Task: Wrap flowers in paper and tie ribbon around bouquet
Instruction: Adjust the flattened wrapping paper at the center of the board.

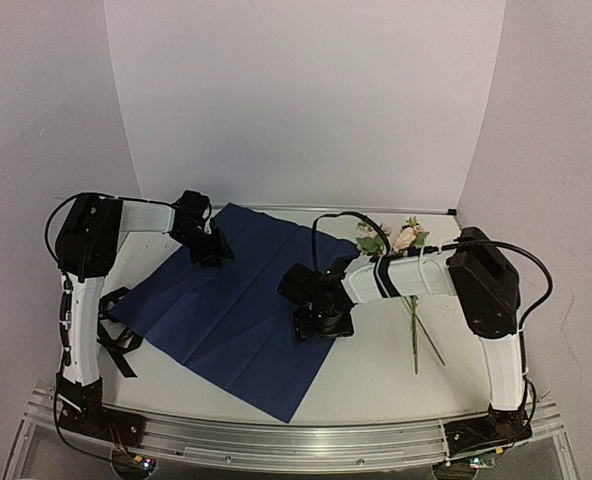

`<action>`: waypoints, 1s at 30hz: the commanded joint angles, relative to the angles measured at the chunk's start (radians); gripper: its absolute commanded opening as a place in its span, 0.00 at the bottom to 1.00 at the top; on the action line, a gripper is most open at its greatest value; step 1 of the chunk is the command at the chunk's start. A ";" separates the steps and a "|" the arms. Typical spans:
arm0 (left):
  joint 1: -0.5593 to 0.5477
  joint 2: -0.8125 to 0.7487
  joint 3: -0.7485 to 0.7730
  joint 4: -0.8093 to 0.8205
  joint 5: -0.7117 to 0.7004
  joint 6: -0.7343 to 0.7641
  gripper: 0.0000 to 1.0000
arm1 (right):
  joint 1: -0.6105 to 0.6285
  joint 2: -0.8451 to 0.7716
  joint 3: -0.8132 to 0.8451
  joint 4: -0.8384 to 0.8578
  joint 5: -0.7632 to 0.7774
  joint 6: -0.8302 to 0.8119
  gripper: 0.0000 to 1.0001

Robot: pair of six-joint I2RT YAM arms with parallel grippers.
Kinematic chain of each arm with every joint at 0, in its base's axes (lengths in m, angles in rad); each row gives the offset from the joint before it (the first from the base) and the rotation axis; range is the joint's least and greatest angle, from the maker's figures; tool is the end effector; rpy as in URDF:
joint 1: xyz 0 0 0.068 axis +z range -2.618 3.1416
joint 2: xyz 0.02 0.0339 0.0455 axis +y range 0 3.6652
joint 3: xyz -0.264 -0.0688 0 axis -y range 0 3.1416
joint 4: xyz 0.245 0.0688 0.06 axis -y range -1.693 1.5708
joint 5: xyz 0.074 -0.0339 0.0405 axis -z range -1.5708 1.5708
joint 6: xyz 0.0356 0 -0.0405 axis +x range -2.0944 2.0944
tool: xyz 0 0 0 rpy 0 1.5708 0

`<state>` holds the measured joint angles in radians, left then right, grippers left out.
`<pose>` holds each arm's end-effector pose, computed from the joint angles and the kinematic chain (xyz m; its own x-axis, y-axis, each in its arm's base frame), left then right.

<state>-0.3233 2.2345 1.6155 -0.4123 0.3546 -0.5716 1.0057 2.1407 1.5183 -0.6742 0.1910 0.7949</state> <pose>0.4438 -0.1617 0.1360 -0.9369 -0.2211 -0.2709 -0.0473 0.8476 -0.5284 0.2338 0.3561 0.1368 -0.9332 -0.1631 -0.3201 -0.1935 0.9789 0.0653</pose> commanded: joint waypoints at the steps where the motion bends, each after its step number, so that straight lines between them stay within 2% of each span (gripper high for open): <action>1: 0.015 0.043 0.027 -0.093 -0.076 0.047 0.44 | -0.010 -0.075 -0.024 -0.087 -0.007 0.018 0.78; 5: 0.013 0.070 0.102 -0.135 -0.075 0.069 0.44 | -0.025 -0.141 -0.060 -0.087 -0.006 0.018 0.78; 9: 0.011 0.070 0.113 -0.133 -0.068 0.078 0.46 | -0.031 -0.187 -0.108 -0.087 0.014 0.018 0.79; 17: -0.018 0.017 0.167 -0.134 -0.079 0.113 0.52 | -0.096 -0.294 -0.015 -0.106 0.042 -0.067 0.85; 24: -0.079 -0.031 0.231 -0.154 -0.093 0.119 0.57 | -0.185 -0.358 -0.005 -0.121 0.091 -0.129 0.92; 30: -0.178 -0.067 0.186 -0.132 -0.095 0.078 0.57 | -0.298 -0.413 -0.037 -0.120 0.117 -0.180 0.98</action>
<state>-0.4299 2.2450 1.8000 -0.5508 0.2719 -0.4722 0.7696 1.7868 1.4911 -0.7734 0.2496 0.6686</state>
